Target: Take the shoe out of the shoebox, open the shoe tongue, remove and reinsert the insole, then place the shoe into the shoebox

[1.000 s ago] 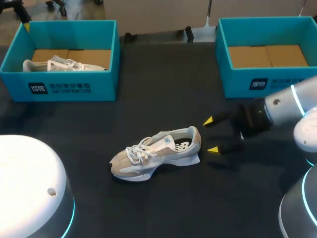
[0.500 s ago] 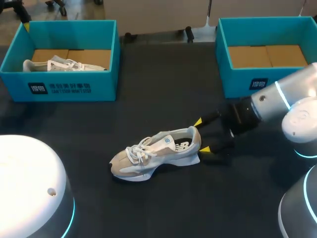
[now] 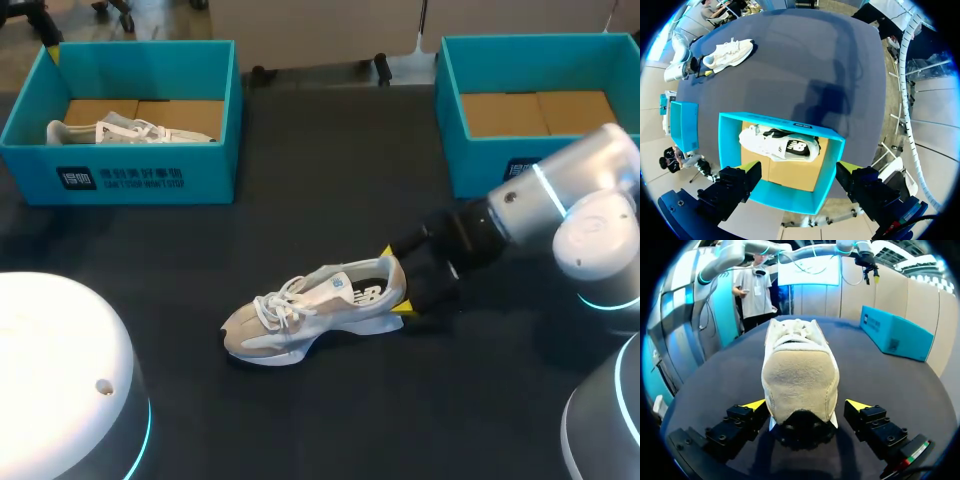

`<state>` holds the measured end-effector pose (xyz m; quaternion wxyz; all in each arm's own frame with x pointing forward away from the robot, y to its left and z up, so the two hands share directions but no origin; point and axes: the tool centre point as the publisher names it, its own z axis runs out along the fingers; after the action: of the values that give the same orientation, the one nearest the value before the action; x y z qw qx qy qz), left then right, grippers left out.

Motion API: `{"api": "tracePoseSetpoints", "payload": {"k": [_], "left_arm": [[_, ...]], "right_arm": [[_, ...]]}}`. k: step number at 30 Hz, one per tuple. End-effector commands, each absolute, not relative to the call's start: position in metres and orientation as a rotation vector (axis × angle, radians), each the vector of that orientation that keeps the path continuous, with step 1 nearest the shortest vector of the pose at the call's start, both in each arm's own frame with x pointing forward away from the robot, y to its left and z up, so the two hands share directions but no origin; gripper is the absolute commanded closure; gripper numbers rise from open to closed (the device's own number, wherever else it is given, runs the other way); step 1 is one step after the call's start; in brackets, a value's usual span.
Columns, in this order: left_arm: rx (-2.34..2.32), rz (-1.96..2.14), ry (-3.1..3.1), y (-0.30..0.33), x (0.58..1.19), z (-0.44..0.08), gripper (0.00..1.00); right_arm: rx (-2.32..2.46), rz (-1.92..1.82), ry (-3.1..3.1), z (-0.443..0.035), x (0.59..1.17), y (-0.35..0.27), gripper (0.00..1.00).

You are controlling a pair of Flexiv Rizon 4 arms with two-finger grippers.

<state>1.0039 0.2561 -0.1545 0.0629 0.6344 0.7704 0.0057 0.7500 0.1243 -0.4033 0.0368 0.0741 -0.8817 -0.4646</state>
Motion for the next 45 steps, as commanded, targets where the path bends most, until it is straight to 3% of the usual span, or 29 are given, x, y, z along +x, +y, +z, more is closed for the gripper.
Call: {"api": "tracePoseSetpoints", "payload": {"k": [1,26,27,29,30,31,32,45], "left_arm": [[1.919,0.022,2.330,0.256,1.003,-0.154,0.00],[1.919,0.022,2.330,0.256,1.003,-0.154,0.00],[1.919,0.022,2.330,0.256,1.003,-0.154,0.00],[1.919,0.022,2.330,0.256,1.003,-0.154,0.00],[1.919,0.022,2.330,0.256,1.003,-0.154,0.00],[1.919,0.022,2.330,0.256,1.003,-0.154,0.00],[1.919,0.022,2.330,0.256,1.003,-0.154,0.00],[1.919,0.022,2.330,0.256,1.003,-0.154,0.00]], "right_arm": [[0.222,-1.435,-2.705,-0.410,0.749,0.135,0.00],[0.222,-1.460,-2.669,-0.428,0.738,0.162,0.00],[0.213,-1.462,-2.675,-0.429,0.737,0.162,0.07],[0.198,-1.464,-2.682,-0.431,0.736,0.161,0.51],[0.194,-1.464,-2.686,-0.431,0.736,0.161,0.61],[0.188,-1.463,-2.690,-0.431,0.735,0.160,0.92],[0.186,-1.460,-2.693,-0.431,0.735,0.160,1.00],[0.014,-1.494,-2.817,-0.412,0.736,0.146,1.00]]}}
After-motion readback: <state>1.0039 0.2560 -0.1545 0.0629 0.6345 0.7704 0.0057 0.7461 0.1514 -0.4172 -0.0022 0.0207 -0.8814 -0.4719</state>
